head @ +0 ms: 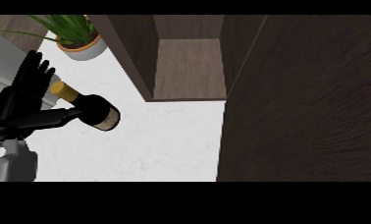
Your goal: Pick up the wine, place it into the cabinet and close the cabinet
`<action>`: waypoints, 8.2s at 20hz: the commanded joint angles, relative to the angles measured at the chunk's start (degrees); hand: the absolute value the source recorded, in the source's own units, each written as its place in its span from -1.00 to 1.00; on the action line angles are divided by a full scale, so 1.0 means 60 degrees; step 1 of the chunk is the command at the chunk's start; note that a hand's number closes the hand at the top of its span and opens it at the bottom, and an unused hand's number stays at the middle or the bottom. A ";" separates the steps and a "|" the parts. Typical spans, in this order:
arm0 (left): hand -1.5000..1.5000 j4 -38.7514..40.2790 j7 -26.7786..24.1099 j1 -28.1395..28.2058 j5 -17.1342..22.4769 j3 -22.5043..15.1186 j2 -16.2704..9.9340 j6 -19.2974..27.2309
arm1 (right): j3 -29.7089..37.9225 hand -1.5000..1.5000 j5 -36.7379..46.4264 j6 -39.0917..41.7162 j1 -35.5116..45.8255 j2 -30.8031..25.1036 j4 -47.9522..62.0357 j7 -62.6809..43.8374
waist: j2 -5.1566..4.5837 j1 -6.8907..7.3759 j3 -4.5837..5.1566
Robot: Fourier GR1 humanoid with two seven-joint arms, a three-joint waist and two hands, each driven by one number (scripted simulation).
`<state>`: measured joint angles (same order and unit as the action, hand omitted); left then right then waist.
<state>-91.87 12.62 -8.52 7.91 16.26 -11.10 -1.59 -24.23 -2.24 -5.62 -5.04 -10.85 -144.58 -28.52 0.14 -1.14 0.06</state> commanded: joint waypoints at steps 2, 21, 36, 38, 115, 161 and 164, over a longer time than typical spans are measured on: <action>-1.00 0.0930 -0.0778 0.0102 -0.0079 0.0133 0.0087 -0.0072 | -0.0126 -1.00 0.0097 -0.0127 -0.0670 -0.0313 -0.2521 -0.0819 | 0.0009 -0.0007 0.0000; -1.00 0.4964 -0.3554 -0.0408 -0.0346 0.0298 -0.0012 -0.0827 | -0.0029 -1.00 -0.0129 -0.0160 -0.0737 -0.0673 -0.2784 -0.0936 | 0.0012 -0.0018 0.0005; -1.00 0.7777 -0.5441 -0.1186 -0.0131 0.0582 0.0342 -0.1149 | 0.0074 -1.00 -0.0205 -0.0239 -0.0647 -0.0733 -0.2402 -0.0588 | -0.0011 -0.0018 0.0005; -1.00 0.8016 -0.5890 -0.0915 -0.0073 0.0623 0.0596 -0.1146 | -0.0319 -1.00 -0.0029 -0.0260 -0.1200 -0.0613 -0.2257 0.0076 | 0.0002 -0.0055 0.0000; 1.00 0.1408 -0.3289 -0.1812 0.1997 -0.6373 0.1850 0.5411 | 0.0313 -1.00 -0.0508 0.0083 -0.1080 -0.0470 -0.1588 0.0341 | -0.0006 0.0031 -0.0008; 1.00 1.0559 -0.6937 -0.7657 0.7152 -0.5682 0.1850 0.5194 | 0.0610 -1.00 -0.0678 0.0999 -0.1345 0.0034 -0.1276 0.0413 | -0.0075 -0.0189 0.0001; 1.00 1.1323 -0.7065 -0.8140 0.6809 -0.5376 0.1755 0.5086 | 0.0961 -1.00 -0.1081 0.1151 -0.1578 -0.0015 -0.1489 0.0660 | -0.0085 -0.0227 -0.0005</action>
<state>-27.06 -29.57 -52.57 49.26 -18.08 -0.09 28.95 -18.22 -5.06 1.91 -12.05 -10.96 -143.52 -20.71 -0.61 -2.42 0.08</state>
